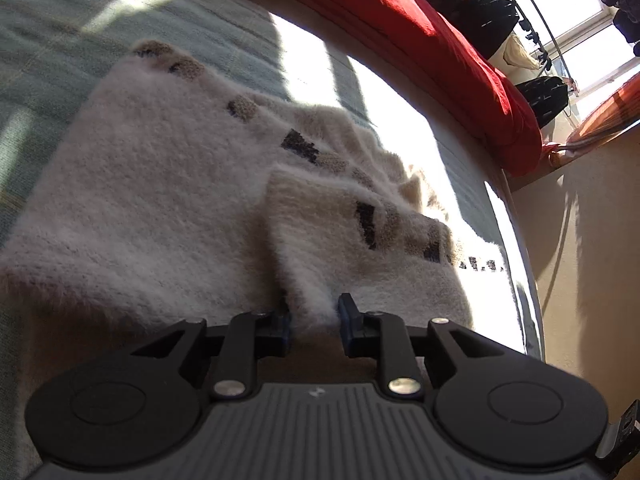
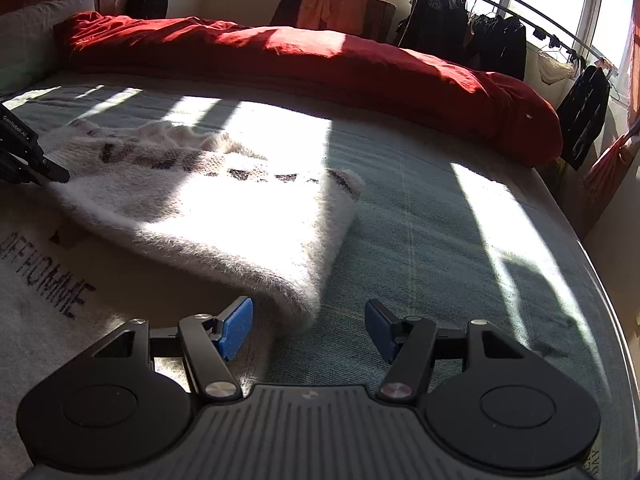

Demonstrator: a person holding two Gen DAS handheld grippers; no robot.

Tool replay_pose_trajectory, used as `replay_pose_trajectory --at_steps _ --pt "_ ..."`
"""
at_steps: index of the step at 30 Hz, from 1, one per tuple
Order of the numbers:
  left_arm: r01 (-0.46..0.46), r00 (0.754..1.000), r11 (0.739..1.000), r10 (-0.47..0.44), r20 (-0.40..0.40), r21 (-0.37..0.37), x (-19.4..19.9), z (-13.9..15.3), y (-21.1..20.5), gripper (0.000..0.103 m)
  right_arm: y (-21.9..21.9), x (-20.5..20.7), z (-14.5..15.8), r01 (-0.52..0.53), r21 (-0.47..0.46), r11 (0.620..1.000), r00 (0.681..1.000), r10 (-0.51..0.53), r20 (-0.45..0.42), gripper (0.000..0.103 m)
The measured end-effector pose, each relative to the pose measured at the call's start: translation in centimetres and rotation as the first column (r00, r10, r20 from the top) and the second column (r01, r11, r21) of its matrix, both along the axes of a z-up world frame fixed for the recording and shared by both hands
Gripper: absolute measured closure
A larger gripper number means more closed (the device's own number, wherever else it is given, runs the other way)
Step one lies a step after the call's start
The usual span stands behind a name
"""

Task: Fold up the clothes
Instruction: 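Close the left gripper on the sweater's side edge, then lift the side edge and carry it over the sweater body with the left gripper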

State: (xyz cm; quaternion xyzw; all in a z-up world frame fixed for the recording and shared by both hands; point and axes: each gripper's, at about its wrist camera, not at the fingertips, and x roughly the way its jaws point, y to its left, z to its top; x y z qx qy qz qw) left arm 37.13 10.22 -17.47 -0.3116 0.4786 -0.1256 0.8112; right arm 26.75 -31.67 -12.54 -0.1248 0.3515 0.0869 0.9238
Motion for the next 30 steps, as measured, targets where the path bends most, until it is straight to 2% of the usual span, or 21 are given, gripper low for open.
replay_pose_trajectory --at_steps 1,3,5,6,7,9,11,13,17,19,22,24,26,28,30 --pt "-0.011 1.000 1.000 0.011 0.003 -0.007 -0.5 0.2 0.3 0.080 0.1 0.0 0.2 -0.004 0.007 1.000 1.000 0.004 -0.002 0.036" --pt "-0.012 0.999 0.998 0.009 0.042 0.057 -1.1 2.1 0.5 0.079 0.1 -0.2 0.9 -0.011 0.029 1.000 1.000 0.011 0.008 0.039" --pt "-0.002 0.993 0.990 -0.013 0.113 0.138 -1.3 4.6 0.1 0.077 -0.1 0.1 1.7 -0.012 0.068 0.998 1.000 0.012 0.008 0.061" --pt "0.003 0.989 0.988 -0.026 0.148 0.155 -1.2 5.7 -0.2 0.072 -0.3 0.5 2.0 -0.006 0.096 0.995 1.000 0.005 0.002 0.079" --pt "0.016 0.980 0.986 -0.049 0.193 0.166 -0.9 6.8 -0.8 0.069 -0.3 1.1 2.0 0.003 0.119 0.993 1.000 -0.002 -0.010 0.088" --pt "0.049 0.964 0.982 -0.094 0.247 0.183 -0.1 7.7 -2.4 0.058 0.0 2.7 0.8 0.028 0.153 0.988 0.999 -0.021 -0.049 0.088" --pt "0.088 0.955 0.975 -0.140 0.260 0.204 1.1 7.4 -4.4 0.058 0.3 4.3 -0.3 0.054 0.186 0.981 0.995 -0.038 -0.089 0.088" --pt "0.128 0.953 0.963 -0.186 0.241 0.237 1.9 5.9 -6.3 0.058 0.6 5.9 -1.5 0.081 0.217 0.973 0.990 -0.053 -0.129 0.089" --pt "0.132 0.962 0.948 -0.193 0.195 0.290 2.3 2.0 -6.8 0.060 1.5 7.6 -3.8 0.118 0.264 0.957 0.982 -0.074 -0.172 0.089" --pt "0.135 0.964 0.942 -0.197 0.179 0.309 2.4 0.8 -6.7 0.058 1.6 7.7 -3.7 0.110 0.268 0.957 0.983 -0.064 -0.174 0.087" --pt "0.152 0.962 0.920 -0.222 0.161 0.361 2.5 1.6 -6.8 0.061 0.7 6.9 -2.1 0.084 0.312 0.946 0.988 -0.038 -0.148 0.088" --pt "0.160 0.960 0.901 -0.238 0.150 0.403 2.5 1.9 -6.9 0.061 -0.5 6.3 -0.8 0.097 0.341 0.935 0.992 -0.065 -0.106 0.087" --pt "0.162 0.960 0.902 -0.237 0.146 0.400 2.6 2.3 -6.8 0.061 -1.5 6.6 -1.1 0.135 0.359 0.923 0.989 -0.102 -0.111 0.087" --pt "0.153 0.962 0.903 -0.229 0.148 0.401 2.5 3.2 -7.1 0.066 -1.8 7.6 -2.6 0.171 0.356 0.919 0.980 -0.121 -0.159 0.086" --pt "0.190 0.945 0.908 -0.273 0.183 0.373 2.3 4.6 -8.5 0.065 -1.7 7.9 -3.3 0.184 0.353 0.917 0.976 -0.127 -0.178 0.086"
